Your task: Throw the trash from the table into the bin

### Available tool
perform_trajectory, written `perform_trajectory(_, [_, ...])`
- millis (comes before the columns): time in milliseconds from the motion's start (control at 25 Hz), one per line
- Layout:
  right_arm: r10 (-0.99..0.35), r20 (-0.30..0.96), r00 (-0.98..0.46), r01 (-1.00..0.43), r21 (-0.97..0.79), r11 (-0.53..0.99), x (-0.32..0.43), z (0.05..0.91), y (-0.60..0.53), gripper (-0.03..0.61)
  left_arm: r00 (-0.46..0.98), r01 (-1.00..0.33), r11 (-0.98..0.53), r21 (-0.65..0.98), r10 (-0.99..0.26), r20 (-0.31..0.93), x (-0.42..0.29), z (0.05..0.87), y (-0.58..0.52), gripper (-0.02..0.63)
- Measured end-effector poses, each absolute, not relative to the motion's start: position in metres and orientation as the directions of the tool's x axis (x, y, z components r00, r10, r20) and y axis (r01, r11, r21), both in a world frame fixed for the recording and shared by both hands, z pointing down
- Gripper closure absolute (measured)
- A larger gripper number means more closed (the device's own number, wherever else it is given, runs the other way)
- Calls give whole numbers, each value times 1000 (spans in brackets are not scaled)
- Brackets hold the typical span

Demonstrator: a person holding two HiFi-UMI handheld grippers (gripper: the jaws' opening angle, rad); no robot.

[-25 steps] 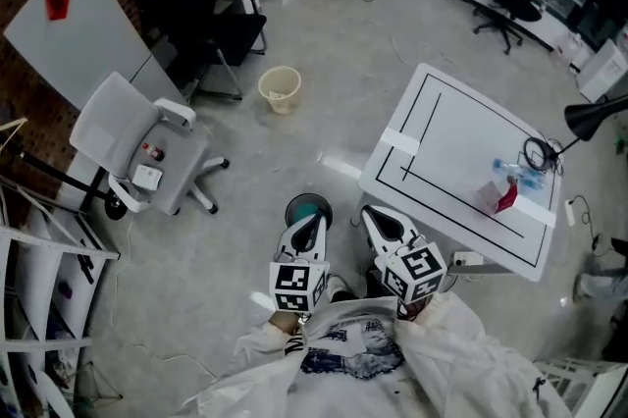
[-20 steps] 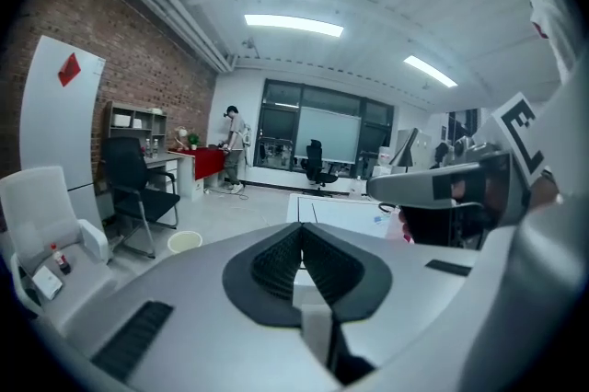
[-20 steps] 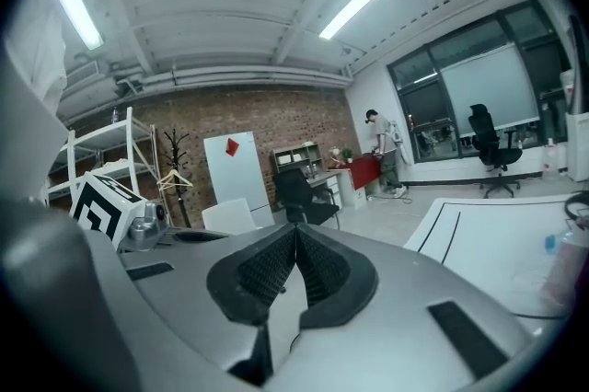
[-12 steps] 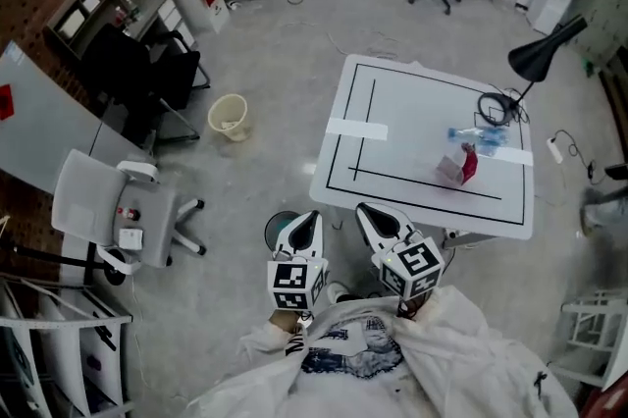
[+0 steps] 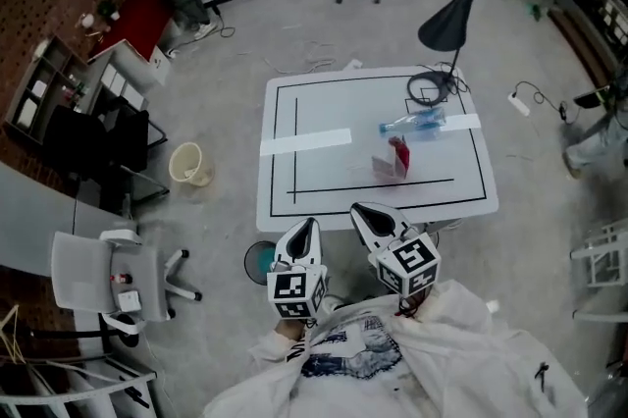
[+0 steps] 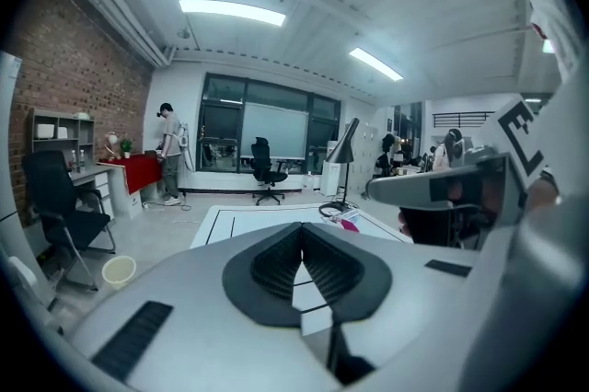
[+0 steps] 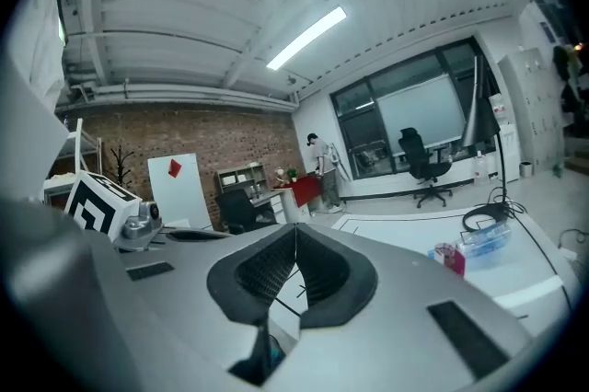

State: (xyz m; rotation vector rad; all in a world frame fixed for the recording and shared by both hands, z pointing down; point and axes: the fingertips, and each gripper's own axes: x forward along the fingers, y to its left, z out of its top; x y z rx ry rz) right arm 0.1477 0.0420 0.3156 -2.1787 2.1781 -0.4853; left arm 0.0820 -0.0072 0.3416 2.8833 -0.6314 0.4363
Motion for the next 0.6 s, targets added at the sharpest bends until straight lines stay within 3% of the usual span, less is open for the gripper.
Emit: perform_trajectory(600, [-980, 176, 95, -953, -268, -140, 296, 314, 128, 558, 897, -322, -944, 64, -283, 339, 233, 342, 69, 604])
